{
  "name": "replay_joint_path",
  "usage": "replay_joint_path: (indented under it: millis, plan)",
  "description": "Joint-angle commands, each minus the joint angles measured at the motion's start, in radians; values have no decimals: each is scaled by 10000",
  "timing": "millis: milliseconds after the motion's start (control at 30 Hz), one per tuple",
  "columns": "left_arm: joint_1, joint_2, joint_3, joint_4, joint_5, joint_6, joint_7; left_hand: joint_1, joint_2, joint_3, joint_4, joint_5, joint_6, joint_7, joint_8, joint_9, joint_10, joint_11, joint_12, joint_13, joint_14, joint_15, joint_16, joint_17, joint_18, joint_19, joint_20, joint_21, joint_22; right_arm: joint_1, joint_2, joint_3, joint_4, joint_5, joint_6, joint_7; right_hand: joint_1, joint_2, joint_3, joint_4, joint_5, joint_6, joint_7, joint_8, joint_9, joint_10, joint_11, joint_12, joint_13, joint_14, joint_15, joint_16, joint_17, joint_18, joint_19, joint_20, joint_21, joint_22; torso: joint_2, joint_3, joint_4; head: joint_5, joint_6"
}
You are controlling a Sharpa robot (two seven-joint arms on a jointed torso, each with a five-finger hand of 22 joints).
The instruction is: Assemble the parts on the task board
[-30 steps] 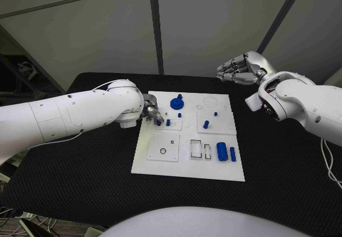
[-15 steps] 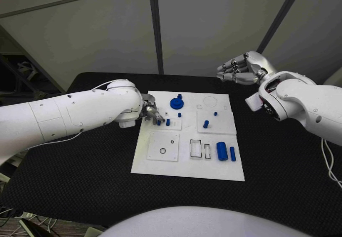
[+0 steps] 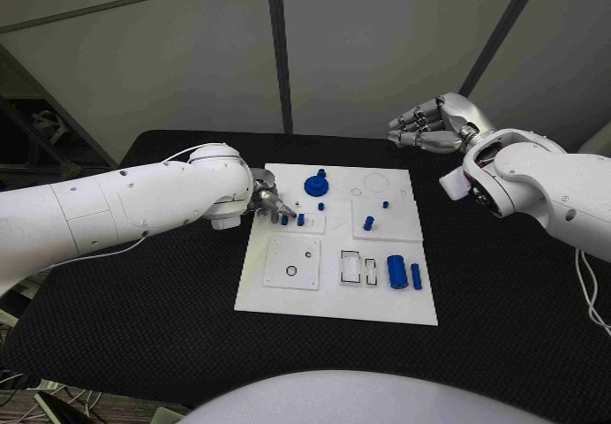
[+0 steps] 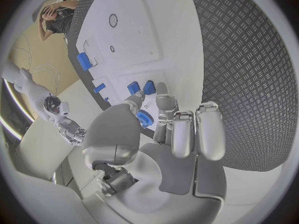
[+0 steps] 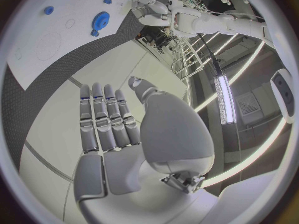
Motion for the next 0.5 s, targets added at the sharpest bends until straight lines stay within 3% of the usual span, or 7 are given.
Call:
replay_joint_path:
  millis: [33, 233, 500]
  plan:
    - [-6, -44, -7, -2, 400, -904, 251, -10, 38, -319, 118, -30, 9, 39, -79, -23, -84, 41, -113, -136, 972, -31, 22, 2452, -1508, 199, -73, -124, 694, 20, 3, 6, 20, -23, 61, 32, -34, 36, -71, -11, 25, 3, 40, -47, 12, 4, 25, 18, -9, 24, 13, -36, -10, 122, 44, -8, -60, -10, 3, -1, -4, 3, -2]
    - [-7, -160, 0, 39, 711, -1821, 603, 246, 188, -708, 247, 8, -74, 69, -134, -26, -257, 65, -326, -395, 970, -18, 16, 2448, -1464, 123, -62, -297, 517, 20, 3, 5, 6, -34, 62, 28, -44, 37, -82, -2, 23, 4, 41, -47, 12, 4, 26, 22, -9, 24, 14, -39, -11, 121, 52, -8, -71, -19, 3, -3, -3, -16, -4]
    - [-8, -265, 8, 93, 860, -2375, 1009, 741, 295, -1114, 249, 19, -252, 145, -242, -51, -644, 129, -836, -1027, 967, 21, 8, 2442, -1357, -75, -29, -738, 61, 19, 14, 5, -11, -64, 69, 26, -43, 37, -82, -2, 23, 5, 41, -47, 12, 4, 26, 22, -9, 24, 14, -39, -11, 121, 53, -8, -72, -20, -3, -7, 0, -23, -1]
